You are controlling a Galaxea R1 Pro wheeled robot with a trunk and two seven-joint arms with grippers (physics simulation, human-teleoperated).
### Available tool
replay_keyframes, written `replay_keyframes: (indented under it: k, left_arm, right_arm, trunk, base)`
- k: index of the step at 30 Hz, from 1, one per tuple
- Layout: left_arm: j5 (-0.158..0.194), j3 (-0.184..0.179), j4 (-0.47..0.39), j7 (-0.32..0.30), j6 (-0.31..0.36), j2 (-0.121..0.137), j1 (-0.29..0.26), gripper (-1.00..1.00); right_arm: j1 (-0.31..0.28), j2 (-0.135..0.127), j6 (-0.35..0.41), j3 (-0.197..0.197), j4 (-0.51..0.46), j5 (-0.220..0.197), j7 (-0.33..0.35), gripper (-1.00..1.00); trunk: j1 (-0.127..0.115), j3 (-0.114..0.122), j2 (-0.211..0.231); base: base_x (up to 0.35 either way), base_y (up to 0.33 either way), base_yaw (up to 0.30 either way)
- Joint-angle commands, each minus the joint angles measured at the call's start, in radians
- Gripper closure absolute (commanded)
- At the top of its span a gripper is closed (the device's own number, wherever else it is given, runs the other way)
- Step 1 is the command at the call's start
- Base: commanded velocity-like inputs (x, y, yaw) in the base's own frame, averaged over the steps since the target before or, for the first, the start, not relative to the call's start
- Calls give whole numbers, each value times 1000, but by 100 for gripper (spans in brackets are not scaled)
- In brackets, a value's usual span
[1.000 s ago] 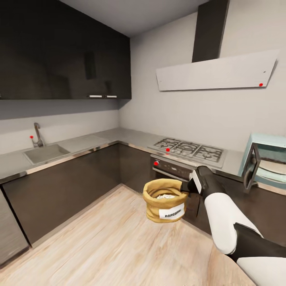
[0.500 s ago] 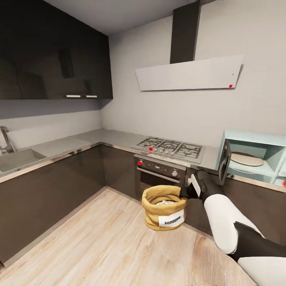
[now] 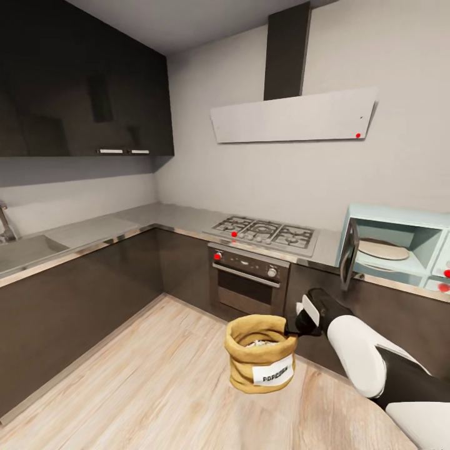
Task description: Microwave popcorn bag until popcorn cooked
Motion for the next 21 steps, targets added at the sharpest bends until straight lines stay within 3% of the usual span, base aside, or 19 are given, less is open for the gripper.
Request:
replay_keyframes:
  k: [1,7,15,21]
  left_arm:
    - [0,8,-1,-1,-1,0,0,-100]
    - [0,8,-1,-1,-1,0,0,-100]
    - [0,8,-1,-1,-1,0,0,-100]
    - [0,8,-1,0,-1,0,0,-100]
  right_arm:
    - [-1,0,3,-6,0,8,6,100]
    - [-1,-7,1,-6,0,9,9,100]
    - [-1,-10,1,-6,2,11,9,100]
    - [-1,-16,3,-6,3,13,-3,100]
  trunk:
    - [0,-1,-1]
    - [0,-1,-1]
    - [0,-1,-1]
    - [0,-1,-1]
  base:
    - [0,0,0]
    - [-4,0,0]
    - [-278,0,0]
    - [-36,0,-122]
